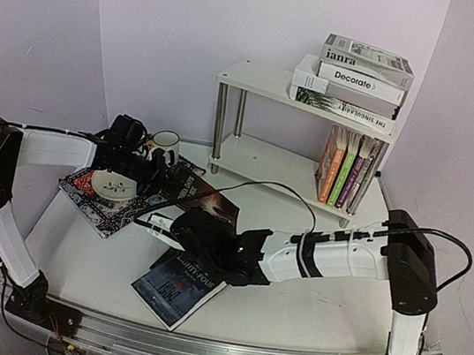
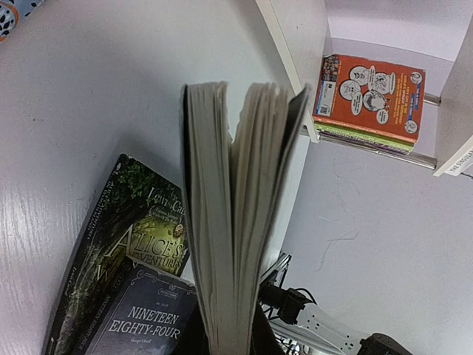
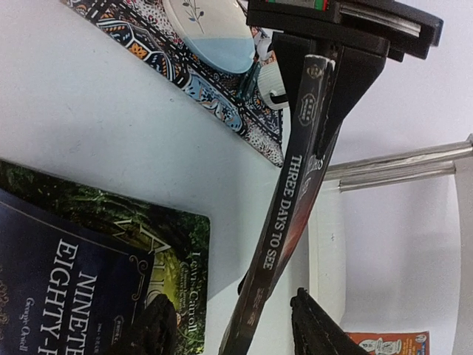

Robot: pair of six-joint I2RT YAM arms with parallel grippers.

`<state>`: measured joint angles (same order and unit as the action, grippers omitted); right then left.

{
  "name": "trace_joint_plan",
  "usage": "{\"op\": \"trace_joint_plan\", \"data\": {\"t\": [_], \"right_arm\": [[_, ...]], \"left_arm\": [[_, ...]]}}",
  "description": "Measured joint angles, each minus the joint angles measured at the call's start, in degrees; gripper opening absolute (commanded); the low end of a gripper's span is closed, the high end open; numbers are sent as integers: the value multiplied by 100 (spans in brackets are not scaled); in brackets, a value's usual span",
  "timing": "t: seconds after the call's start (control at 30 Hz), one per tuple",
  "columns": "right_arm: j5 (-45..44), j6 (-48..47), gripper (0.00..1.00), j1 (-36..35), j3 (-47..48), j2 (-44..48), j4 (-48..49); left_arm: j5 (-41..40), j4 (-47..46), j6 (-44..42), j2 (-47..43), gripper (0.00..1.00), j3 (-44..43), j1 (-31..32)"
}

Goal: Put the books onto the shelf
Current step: Pass from the left arm to the right

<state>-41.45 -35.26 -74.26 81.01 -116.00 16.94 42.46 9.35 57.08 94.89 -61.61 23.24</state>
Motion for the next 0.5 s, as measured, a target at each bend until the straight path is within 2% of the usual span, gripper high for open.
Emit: {"op": "trace_joint_plan", "data": {"t": [0.4,0.47,0.5], "right_arm": [[-574,-623,31,10,490,-745,570],[-649,-711,24,11,517,-794,643],[-690,-776,16,12,523,-813,696]], "left_arm": [[37,-44,0,-22,0,155,0],[49,-49,-1,-22,0,181,0],[54,-49,0,-22,0,194,0]]}}
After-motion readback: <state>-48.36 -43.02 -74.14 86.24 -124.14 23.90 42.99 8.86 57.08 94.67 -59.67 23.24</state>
